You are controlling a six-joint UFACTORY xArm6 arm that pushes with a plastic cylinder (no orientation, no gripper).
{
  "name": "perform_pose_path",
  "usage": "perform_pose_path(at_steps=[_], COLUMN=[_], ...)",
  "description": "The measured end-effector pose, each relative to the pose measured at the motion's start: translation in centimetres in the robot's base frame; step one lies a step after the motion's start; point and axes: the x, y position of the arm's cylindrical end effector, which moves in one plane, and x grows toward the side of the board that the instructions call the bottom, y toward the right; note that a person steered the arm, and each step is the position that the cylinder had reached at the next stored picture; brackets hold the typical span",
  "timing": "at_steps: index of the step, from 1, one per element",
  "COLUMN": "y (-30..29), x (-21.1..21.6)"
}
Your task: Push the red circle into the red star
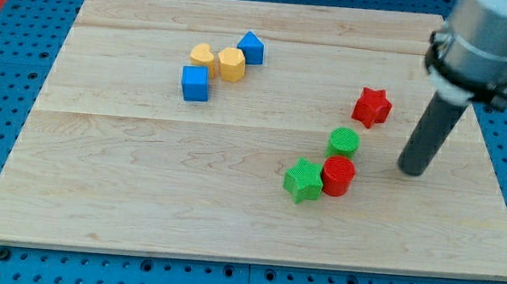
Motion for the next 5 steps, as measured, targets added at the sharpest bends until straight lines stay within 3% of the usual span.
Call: perform_pose_path(at_steps=[1,2,3,5], y=[-5.9,-7.9,-15.6,-8.7], x=[3.8,6.9,6.3,3.9])
